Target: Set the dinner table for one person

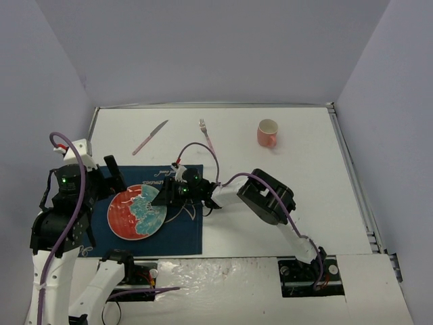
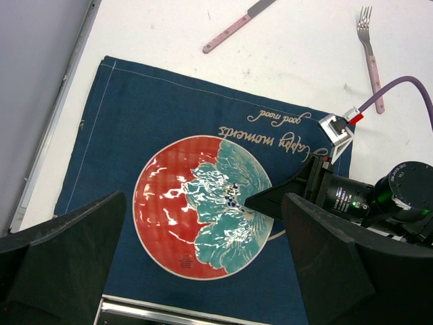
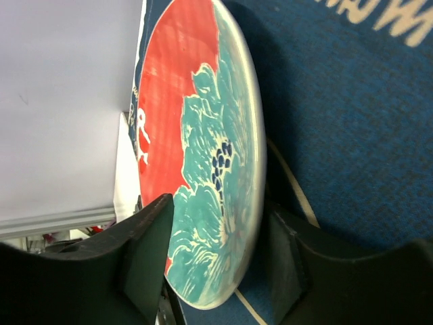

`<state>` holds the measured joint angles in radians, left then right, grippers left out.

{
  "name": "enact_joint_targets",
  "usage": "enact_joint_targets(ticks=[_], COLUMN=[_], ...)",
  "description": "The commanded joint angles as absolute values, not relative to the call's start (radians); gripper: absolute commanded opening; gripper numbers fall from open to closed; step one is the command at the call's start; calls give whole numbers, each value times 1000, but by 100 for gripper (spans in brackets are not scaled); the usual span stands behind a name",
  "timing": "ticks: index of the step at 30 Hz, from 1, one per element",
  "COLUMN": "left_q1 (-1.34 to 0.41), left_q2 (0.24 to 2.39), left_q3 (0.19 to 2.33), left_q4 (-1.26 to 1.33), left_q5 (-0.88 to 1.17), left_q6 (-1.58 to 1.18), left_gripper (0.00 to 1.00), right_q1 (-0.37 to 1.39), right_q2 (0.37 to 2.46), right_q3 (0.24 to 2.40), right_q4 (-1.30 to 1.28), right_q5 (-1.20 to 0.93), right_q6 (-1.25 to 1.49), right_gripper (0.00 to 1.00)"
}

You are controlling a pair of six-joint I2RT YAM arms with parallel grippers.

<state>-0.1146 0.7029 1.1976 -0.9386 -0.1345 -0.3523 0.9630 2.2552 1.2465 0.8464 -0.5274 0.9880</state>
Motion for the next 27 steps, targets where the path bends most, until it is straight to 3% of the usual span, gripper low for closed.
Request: enact_joint_targets(ticks=[1, 16, 27], left_q1=[-107, -106, -106], left_q2=[712, 722, 760], left_q3=[1200, 1182, 1141], left_q4=[-886, -878, -845], left_q5=[-136, -144, -133], left_q6=[-350, -350, -359], left_gripper=[97, 97, 97], right_q1=[965, 966, 869], right_q2=[2164, 2041, 1800], right_q3=[1288, 1299, 1167], right_q4=[788, 524, 431], right_q5=[-474, -237, -61], right_q6=[902, 698, 548], right_gripper=[52, 68, 79])
